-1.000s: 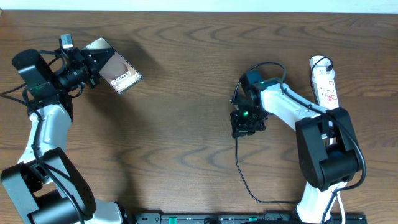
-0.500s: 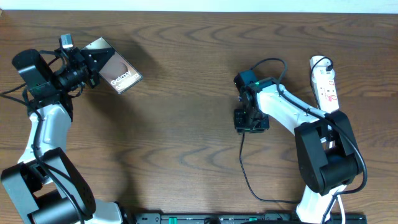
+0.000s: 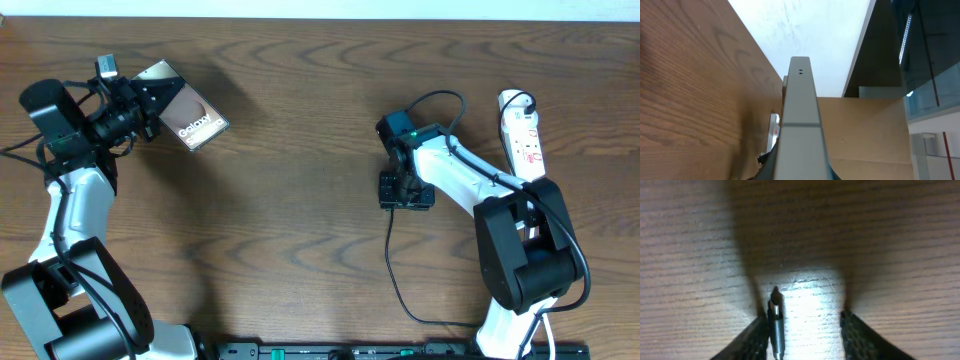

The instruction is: Plug charger to phone and switch on socket

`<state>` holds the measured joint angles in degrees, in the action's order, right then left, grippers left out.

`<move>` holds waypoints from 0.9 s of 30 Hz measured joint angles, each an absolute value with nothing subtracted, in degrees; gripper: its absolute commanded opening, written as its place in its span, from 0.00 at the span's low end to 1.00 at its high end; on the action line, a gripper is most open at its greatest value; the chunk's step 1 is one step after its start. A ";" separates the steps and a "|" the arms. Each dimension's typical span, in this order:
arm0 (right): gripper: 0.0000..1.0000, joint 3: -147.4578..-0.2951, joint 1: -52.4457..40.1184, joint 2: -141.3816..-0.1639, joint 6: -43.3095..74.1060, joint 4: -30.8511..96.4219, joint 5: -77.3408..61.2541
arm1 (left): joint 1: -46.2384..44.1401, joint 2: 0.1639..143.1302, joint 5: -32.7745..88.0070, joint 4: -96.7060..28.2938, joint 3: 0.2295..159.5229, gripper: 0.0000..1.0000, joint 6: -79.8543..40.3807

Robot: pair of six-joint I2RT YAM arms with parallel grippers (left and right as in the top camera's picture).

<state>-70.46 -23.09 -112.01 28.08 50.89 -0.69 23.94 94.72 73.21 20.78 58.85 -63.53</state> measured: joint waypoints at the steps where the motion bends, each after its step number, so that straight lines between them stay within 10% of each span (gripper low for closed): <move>1: 0.36 -70.46 -23.09 -112.01 28.21 50.85 -0.73 | 23.94 94.72 73.21 20.78 58.85 0.08 -63.35; 27: 0.20 -70.46 -24.03 -112.01 32.03 51.16 -0.91 | 23.94 94.72 73.41 20.60 58.85 0.07 -63.11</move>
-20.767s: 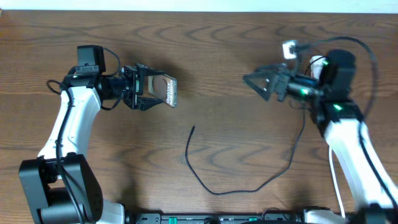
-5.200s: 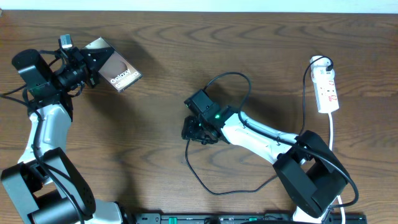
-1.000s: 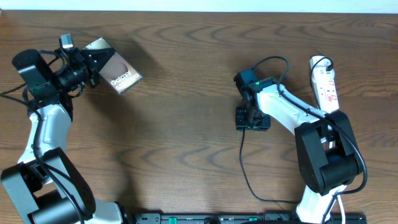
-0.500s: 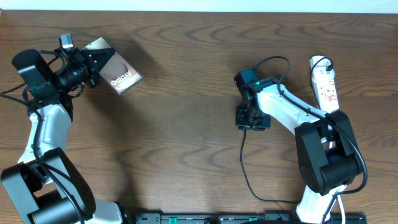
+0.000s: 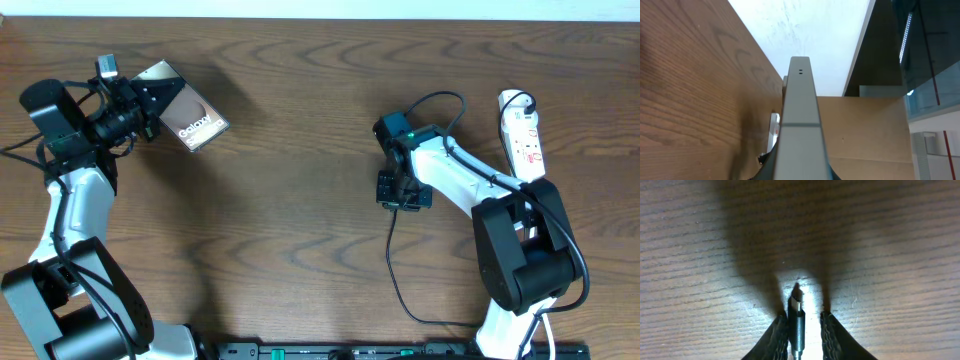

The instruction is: Plug charger to phone and switch on socket

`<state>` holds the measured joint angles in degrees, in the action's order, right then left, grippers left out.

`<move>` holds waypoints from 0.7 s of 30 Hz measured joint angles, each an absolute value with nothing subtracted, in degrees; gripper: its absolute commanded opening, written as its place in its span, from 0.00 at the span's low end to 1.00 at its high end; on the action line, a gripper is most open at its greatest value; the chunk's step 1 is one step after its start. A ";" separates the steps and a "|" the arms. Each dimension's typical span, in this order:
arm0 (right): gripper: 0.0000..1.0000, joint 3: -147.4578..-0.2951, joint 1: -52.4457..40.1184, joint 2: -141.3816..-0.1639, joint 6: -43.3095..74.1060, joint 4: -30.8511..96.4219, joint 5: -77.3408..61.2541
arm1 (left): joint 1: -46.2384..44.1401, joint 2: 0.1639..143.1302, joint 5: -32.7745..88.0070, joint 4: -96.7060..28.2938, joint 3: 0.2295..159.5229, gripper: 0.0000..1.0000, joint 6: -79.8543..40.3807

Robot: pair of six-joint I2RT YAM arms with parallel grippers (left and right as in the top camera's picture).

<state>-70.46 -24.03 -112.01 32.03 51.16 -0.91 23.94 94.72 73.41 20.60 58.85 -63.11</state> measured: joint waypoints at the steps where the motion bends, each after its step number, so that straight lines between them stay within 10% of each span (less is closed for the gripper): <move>1: 0.19 -70.48 -24.03 -112.01 32.27 51.22 -1.04 | 23.94 94.72 73.41 20.60 58.85 0.08 -63.11; 21: 0.01 -70.50 -24.18 -112.01 34.11 51.62 -1.76 | 23.94 94.72 73.43 20.58 58.85 0.07 -63.11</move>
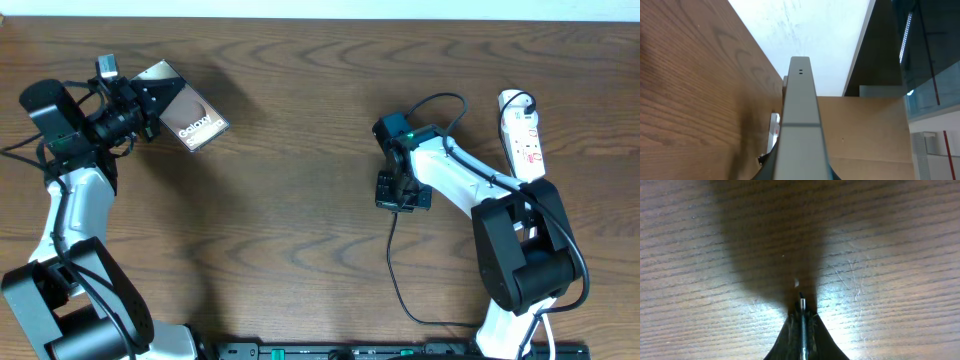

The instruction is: Plug charger to phone and switch on socket

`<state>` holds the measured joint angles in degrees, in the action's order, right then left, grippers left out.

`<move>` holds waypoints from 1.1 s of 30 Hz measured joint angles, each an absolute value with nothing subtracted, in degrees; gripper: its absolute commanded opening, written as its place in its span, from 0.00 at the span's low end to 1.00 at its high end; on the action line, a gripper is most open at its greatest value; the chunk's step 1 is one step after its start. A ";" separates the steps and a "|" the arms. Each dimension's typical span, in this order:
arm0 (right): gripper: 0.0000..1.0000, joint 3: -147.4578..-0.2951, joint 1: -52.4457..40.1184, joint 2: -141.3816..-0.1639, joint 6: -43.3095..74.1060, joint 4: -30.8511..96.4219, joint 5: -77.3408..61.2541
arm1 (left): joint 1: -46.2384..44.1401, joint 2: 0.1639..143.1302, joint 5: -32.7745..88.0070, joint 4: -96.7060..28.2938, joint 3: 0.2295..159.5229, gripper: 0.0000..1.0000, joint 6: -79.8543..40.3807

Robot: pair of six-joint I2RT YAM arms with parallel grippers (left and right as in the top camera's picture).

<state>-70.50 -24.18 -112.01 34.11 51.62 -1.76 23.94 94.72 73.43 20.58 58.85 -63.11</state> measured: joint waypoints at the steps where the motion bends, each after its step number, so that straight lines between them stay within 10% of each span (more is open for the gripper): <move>1: 0.01 -70.50 -24.18 -112.01 34.13 51.62 -1.76 | 23.94 94.72 73.43 20.58 58.85 0.07 -63.11; 14: 0.02 -70.50 -24.18 -112.01 33.74 51.18 -5.85 | 23.94 94.72 73.43 20.58 58.85 0.07 -63.11; 29: 0.44 -70.50 -24.21 -112.01 32.84 50.35 -10.22 | 23.94 94.72 73.60 20.58 58.85 0.08 -63.11; 33: 0.39 -70.52 -24.62 -112.01 32.84 50.68 -10.46 | 23.94 94.72 73.60 20.58 58.85 0.07 -63.11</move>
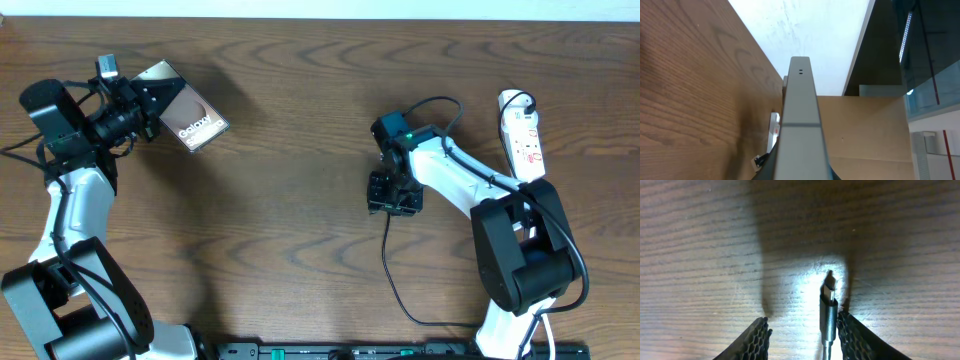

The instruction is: Plug charger to phone and switch on socket

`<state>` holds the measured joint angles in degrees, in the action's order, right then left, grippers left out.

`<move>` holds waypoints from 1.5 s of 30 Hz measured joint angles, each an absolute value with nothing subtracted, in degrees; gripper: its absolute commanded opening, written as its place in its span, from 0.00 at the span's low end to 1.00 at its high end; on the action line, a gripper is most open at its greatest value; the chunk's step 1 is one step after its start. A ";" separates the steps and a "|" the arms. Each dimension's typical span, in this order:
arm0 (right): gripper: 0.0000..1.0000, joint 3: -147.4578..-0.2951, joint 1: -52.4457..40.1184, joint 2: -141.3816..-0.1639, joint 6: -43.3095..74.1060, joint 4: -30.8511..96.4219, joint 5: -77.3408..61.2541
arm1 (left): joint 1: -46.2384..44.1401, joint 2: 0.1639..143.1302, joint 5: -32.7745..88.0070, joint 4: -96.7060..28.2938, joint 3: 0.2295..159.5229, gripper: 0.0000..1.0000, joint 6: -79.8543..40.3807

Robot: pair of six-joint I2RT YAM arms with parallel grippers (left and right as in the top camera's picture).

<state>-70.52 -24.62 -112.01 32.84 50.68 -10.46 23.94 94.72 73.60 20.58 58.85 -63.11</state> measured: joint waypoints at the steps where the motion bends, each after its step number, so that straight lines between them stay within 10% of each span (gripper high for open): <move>1: 0.38 -70.52 -24.75 -112.01 32.91 50.76 -10.24 | 23.94 94.72 73.60 20.58 58.85 0.08 -63.11; 15: 0.01 -70.28 -24.99 -112.03 33.28 51.16 -8.97 | 23.94 94.72 73.65 20.34 58.85 0.08 -63.11; 30: 0.01 -69.87 -24.99 -112.18 28.53 46.50 -16.05 | 23.94 94.72 73.67 20.34 58.85 0.07 -63.11; 45: 0.01 -68.31 -25.10 -114.74 -11.99 38.79 -60.73 | 23.94 94.72 76.16 20.34 58.85 0.07 -60.07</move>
<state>-68.31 -25.10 -114.74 -11.99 38.79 -60.73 23.94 94.72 76.16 20.34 58.85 -60.07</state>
